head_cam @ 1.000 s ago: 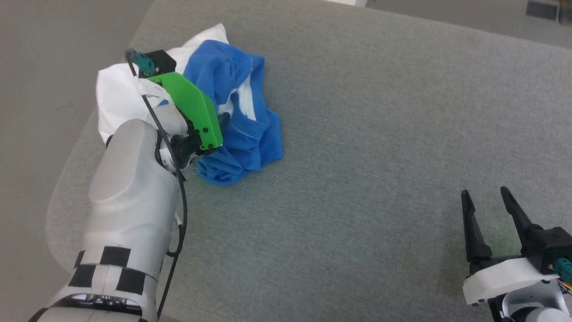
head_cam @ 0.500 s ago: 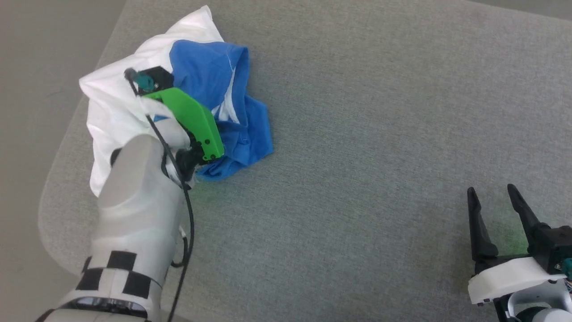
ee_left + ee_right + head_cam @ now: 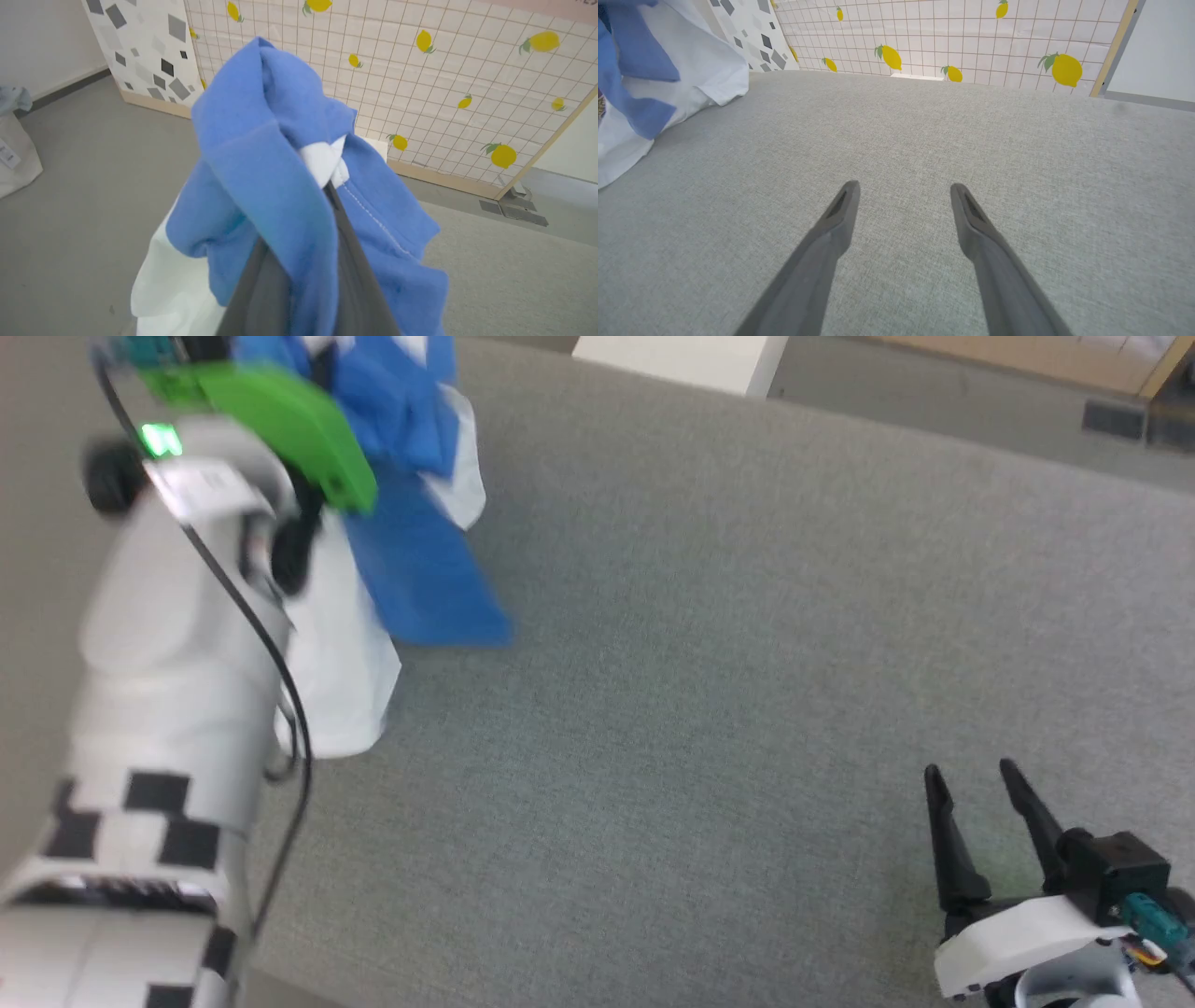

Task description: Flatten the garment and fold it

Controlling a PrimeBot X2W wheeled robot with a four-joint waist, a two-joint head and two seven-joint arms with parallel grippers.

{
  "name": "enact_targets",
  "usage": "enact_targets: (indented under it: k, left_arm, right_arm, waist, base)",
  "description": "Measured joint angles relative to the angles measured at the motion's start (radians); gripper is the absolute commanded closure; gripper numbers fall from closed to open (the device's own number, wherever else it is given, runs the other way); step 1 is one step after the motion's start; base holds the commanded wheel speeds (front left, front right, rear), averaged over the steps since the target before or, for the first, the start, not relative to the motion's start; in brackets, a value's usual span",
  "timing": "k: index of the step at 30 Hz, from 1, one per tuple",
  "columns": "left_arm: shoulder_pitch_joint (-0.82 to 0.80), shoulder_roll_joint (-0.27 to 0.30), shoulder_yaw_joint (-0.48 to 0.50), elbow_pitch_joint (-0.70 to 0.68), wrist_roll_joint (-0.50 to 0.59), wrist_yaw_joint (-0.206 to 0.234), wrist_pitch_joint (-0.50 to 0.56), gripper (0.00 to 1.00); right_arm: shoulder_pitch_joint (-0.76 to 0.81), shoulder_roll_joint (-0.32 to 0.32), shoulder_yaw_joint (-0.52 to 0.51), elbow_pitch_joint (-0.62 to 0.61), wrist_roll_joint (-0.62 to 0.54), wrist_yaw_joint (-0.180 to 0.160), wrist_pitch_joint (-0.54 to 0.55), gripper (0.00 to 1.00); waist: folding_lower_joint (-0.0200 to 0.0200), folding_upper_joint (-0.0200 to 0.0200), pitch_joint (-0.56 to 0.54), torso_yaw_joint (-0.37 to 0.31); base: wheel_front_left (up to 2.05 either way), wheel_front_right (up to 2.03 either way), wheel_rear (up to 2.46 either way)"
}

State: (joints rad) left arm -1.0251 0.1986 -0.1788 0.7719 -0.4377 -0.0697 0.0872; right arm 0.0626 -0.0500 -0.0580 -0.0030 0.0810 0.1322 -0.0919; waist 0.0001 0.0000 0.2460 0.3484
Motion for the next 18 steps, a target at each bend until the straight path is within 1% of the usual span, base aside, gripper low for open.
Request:
enact_targets:
  k: [3, 6, 10, 12, 15, 18]
  left_arm:
    - [-0.096, 0.029, -0.040, -0.059, 0.038, -0.024, 0.000, 1.00]
    - [-0.183, 0.046, -0.068, -0.116, 0.050, -0.036, -0.001, 1.00]
    - [-0.296, 0.050, -0.087, -0.154, 0.044, -0.045, 0.008, 1.00]
    - [-0.346, 0.039, -0.097, -0.163, 0.029, -0.052, 0.011, 1.00]
    - [-0.381, -0.002, -0.113, -0.169, 0.000, -0.053, 0.021, 1.00]
    - [-0.382, -0.054, -0.133, -0.173, -0.050, -0.054, 0.023, 1.00]
  right_arm:
    - [0.000, 0.000, 0.018, 0.050, 0.029, 0.000, -0.028, 0.00]
    - [-0.001, 0.000, 0.035, 0.089, 0.055, 0.000, -0.057, 0.00]
    - [-0.001, 0.000, 0.048, 0.136, 0.073, 0.000, -0.083, 0.00]
    - [-0.001, 0.000, 0.047, 0.157, 0.079, 0.000, -0.094, 0.00]
    - [-0.001, 0.000, 0.045, 0.180, 0.088, 0.000, -0.108, 0.00]
    - [-0.002, 0.000, 0.037, 0.195, 0.088, 0.000, -0.115, 0.00]
  waist:
    - [-0.0001, 0.0000, -0.045, -0.008]
    - [-0.0001, 0.0000, -0.083, -0.028]
    - [-0.0001, 0.0000, -0.116, -0.075]
    - [-0.0001, 0.0000, -0.132, -0.107]
    - [-0.0001, 0.0000, -0.153, -0.154]
    - [-0.0001, 0.0001, -0.171, -0.201]
  base:
    - [0.00, 0.00, 0.00]
    - [0.00, 0.00, 0.00]
    - [0.00, 0.00, 0.00]
    - [0.00, 0.00, 0.00]
    - [0.00, 0.00, 0.00]
    - [0.00, 0.00, 0.00]
